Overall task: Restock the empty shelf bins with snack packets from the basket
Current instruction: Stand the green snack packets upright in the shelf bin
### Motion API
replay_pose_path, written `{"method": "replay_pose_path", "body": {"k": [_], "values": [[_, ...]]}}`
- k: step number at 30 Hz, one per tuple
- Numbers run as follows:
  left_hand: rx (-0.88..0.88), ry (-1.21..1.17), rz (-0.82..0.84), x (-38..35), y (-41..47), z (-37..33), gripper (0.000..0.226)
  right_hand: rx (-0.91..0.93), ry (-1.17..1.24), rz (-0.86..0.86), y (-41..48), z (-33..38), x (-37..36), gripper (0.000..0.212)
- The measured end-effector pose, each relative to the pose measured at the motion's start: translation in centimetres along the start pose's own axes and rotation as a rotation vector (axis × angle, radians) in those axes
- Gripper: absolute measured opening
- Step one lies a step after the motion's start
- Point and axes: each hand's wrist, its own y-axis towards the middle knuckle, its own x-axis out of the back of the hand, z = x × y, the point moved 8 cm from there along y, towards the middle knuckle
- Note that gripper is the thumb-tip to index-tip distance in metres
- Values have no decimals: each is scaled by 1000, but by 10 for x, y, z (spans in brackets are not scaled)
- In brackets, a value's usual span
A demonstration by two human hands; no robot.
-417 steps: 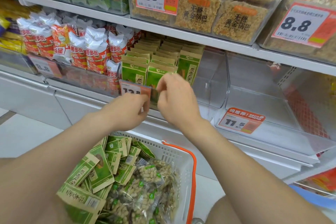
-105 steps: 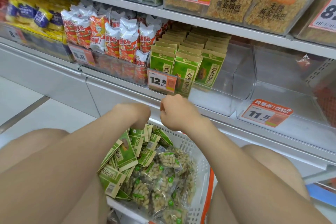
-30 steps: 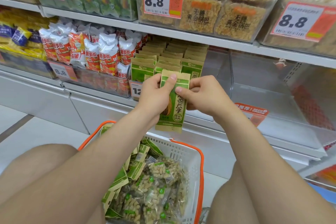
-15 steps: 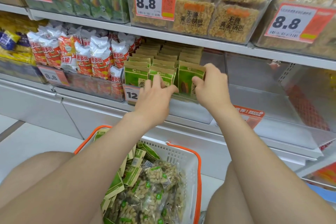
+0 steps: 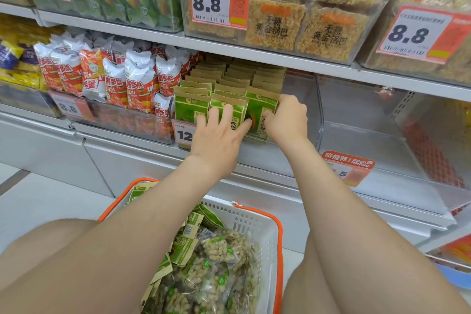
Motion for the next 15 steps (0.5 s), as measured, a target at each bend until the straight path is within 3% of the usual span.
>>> {"method": "replay_pose_path", "body": {"k": [10, 15], "values": [[118, 25, -68, 7, 10, -5, 33, -31, -48, 153, -3, -8, -6, 29], [49, -61, -45, 2, 5, -3, 47, 25, -192, 138, -19, -4, 8, 32]]}}
